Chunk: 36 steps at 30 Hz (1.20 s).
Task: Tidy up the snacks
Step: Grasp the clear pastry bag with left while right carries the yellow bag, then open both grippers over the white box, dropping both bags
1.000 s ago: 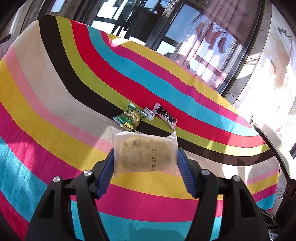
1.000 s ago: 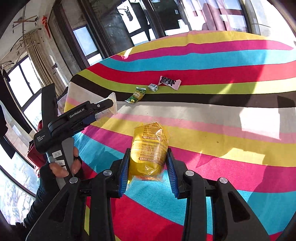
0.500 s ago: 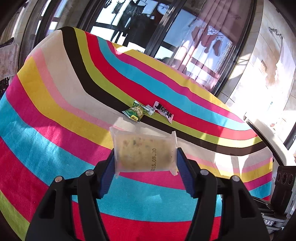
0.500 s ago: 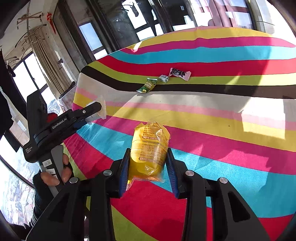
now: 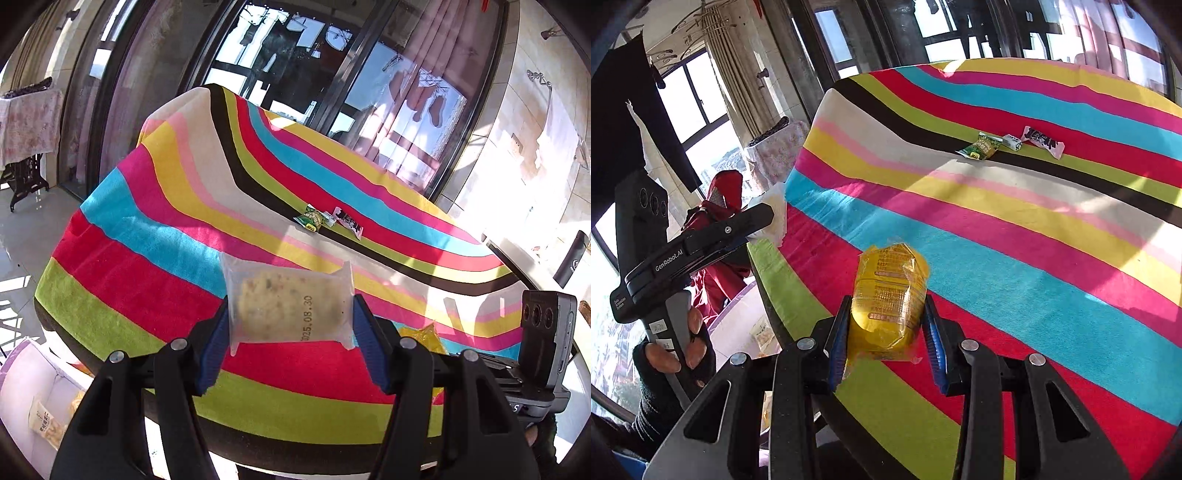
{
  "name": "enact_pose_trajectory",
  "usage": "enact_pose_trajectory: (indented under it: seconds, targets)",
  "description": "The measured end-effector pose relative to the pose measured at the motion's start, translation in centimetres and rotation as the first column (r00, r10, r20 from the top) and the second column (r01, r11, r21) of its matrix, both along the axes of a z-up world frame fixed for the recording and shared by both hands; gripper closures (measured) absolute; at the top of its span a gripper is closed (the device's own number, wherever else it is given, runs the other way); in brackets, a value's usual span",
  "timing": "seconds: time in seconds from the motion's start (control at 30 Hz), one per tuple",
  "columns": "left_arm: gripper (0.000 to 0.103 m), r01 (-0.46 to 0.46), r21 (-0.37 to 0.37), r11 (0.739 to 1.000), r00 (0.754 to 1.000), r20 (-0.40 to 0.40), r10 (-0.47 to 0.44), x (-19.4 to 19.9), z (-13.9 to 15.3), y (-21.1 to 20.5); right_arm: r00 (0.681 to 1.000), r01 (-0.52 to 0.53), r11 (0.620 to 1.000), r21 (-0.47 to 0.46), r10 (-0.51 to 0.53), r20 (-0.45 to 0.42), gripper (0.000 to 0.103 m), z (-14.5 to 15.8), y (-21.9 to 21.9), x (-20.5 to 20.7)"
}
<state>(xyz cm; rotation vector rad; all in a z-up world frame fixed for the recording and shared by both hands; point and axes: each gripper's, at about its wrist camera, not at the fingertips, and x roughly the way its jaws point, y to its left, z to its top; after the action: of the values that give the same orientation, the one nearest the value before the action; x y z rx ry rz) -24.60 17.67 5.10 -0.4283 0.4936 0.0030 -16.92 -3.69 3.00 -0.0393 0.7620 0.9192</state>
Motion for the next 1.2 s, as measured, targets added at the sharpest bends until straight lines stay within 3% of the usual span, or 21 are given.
enact_pose_trajectory:
  seconds: [0.33,0.43,0.7,0.77,0.8,0.83,0.9,1.0,1.1,1.2]
  targets:
    - [0.040,-0.207,-0.014,0.978,0.975,-0.084,0.205,-8.9,-2.7,6.3,0.963,-0.248,0.964,-0.097,0.256,0.085,0.066,0.2,8.1,-6.4]
    - [0.040,-0.263,-0.035,0.964,0.961,-0.101,0.258,-11.4,-3.3,8.1,0.938,-0.322,0.936,-0.138,0.336,0.089,0.066,-0.3,10.5,-8.4]
    - [0.040,-0.367,0.009,0.930,0.916,-0.169,0.363,-15.9,-5.1,10.8,0.843,-0.503,0.825,-0.257,0.534,0.065,0.066,-2.4,15.7,-13.5]
    - [0.033,-0.397,0.023,0.918,0.897,-0.204,0.393,-16.6,-5.8,11.5,0.816,-0.546,0.795,-0.262,0.576,0.049,0.064,-2.7,16.5,-14.5]
    - [0.022,-0.413,0.025,0.910,0.885,-0.226,0.408,-16.8,-6.2,11.9,0.806,-0.563,0.786,-0.256,0.591,0.039,0.058,-2.8,16.5,-14.8]
    - [0.017,-0.436,0.027,0.900,0.870,-0.244,0.429,-17.0,-6.5,12.3,0.805,-0.569,0.786,-0.242,0.593,0.033,0.048,-2.6,16.4,-14.9]
    - [0.004,-0.495,0.016,0.869,0.836,-0.265,0.481,-17.6,-6.6,13.3,0.814,-0.563,0.800,-0.207,0.581,0.030,0.045,-2.1,15.8,-14.5]
    - [0.002,-0.564,-0.022,0.825,0.799,-0.266,0.539,-18.4,-6.3,14.5,0.849,-0.511,0.841,-0.180,0.527,0.050,0.045,-1.0,14.3,-13.0]
    - [0.003,-0.599,-0.046,0.799,0.781,-0.255,0.570,-18.7,-5.7,15.3,0.886,-0.447,0.882,-0.146,0.459,0.059,0.044,0.1,12.2,-10.9]
    - [0.002,-0.595,-0.050,0.802,0.788,-0.229,0.571,-17.8,-4.7,15.1,0.917,-0.382,0.915,-0.131,0.392,0.070,0.042,0.6,9.9,-8.9]
